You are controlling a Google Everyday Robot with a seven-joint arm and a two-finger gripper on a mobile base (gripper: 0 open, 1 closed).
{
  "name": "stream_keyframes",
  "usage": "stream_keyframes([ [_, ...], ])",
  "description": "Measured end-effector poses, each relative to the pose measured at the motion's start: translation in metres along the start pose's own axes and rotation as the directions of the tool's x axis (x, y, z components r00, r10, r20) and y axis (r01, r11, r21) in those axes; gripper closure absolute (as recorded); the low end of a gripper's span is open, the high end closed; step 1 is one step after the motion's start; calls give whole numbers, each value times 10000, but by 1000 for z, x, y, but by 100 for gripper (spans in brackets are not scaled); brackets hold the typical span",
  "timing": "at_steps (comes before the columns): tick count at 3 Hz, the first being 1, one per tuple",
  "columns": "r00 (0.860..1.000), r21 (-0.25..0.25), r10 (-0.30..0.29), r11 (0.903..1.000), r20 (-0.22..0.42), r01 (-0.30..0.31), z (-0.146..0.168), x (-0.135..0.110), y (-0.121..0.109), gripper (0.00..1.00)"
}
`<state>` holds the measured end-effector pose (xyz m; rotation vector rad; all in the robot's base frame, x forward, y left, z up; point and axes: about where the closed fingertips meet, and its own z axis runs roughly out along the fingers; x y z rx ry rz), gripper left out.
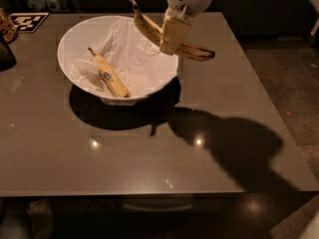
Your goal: Pick banana from white bowl
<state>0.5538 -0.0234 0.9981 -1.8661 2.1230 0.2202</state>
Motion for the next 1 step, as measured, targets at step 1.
stream_keyframes([
  [1,9997,312,-45,9995,255,37,-3,-8,-5,100],
])
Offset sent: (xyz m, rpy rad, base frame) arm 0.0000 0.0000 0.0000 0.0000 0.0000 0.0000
